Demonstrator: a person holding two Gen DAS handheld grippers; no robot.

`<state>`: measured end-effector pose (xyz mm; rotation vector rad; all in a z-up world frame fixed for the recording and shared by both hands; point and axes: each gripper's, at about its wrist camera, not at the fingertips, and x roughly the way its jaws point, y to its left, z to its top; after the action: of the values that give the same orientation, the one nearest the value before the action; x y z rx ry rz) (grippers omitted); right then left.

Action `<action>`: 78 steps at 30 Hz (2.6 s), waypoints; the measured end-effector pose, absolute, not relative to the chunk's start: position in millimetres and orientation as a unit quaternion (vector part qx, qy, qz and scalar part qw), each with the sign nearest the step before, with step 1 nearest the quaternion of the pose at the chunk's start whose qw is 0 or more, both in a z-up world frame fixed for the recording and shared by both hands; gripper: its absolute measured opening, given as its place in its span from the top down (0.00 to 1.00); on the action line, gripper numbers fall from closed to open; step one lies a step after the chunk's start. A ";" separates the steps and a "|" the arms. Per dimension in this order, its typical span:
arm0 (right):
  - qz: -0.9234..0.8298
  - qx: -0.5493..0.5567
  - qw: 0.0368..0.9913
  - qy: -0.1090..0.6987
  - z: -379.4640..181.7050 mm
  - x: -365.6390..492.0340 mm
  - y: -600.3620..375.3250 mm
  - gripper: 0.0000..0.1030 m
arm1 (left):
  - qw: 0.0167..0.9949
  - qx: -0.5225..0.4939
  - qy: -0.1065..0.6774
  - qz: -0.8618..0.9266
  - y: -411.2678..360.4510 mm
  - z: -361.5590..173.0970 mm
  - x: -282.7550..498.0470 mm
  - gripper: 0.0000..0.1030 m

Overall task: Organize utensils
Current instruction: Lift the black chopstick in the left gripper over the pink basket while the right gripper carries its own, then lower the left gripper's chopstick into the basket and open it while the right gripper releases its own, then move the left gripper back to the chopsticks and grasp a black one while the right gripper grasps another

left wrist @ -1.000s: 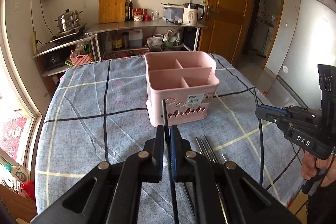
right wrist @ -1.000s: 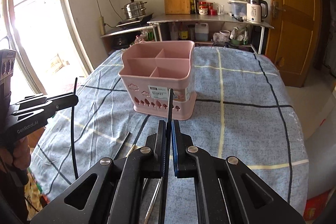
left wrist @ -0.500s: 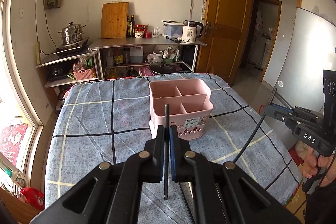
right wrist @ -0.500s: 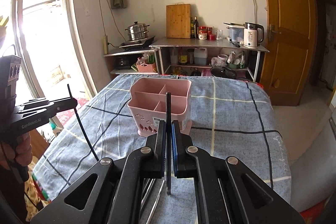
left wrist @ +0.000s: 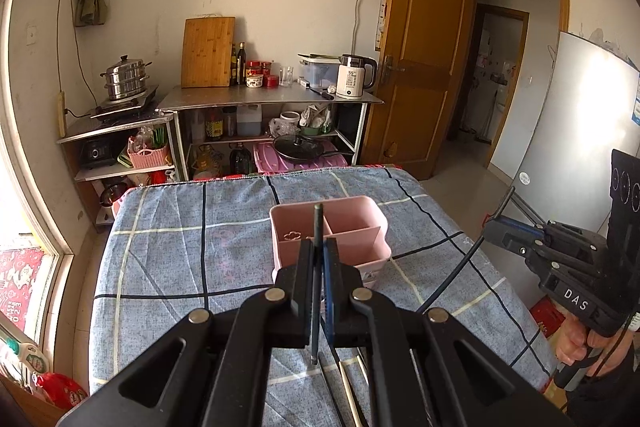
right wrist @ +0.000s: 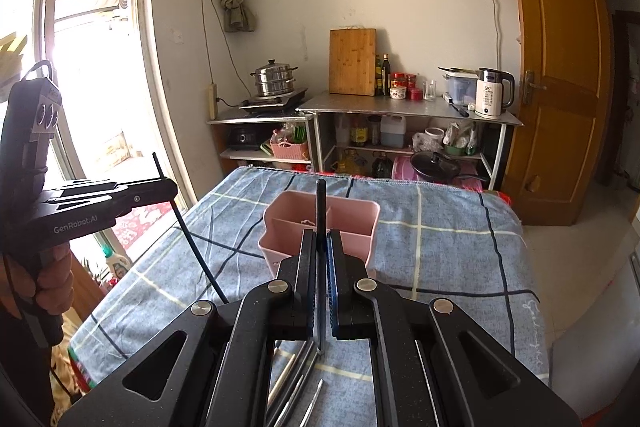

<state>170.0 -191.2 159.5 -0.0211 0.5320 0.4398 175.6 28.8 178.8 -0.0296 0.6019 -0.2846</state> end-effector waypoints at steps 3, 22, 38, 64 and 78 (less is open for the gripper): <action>0.220 -0.008 0.943 0.251 168.7 177.6 -186.5 0.95 | 0.947 -0.018 0.287 -0.140 28.5 192.4 185.0 0.95; 0.235 0.050 0.948 0.208 194.4 240.2 -162.7 0.95 | 0.955 -0.050 0.262 -0.131 36.7 208.5 249.8 0.95; 0.224 0.047 0.926 0.300 128.2 288.3 -144.0 0.95 | 0.928 -0.070 0.346 -0.121 37.3 140.9 301.8 0.95; 0.223 0.049 0.941 0.249 139.8 188.9 -202.5 0.83 | 0.957 -0.086 0.248 -0.119 63.5 142.1 177.1 0.58; 0.218 0.054 0.934 0.278 92.0 120.5 -219.1 0.83 | 0.949 -0.079 0.274 -0.133 47.7 88.2 111.5 0.58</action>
<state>120.5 -219.1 92.0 0.1115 0.5681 0.4462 111.5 47.7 88.2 -0.1613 0.5576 -0.2700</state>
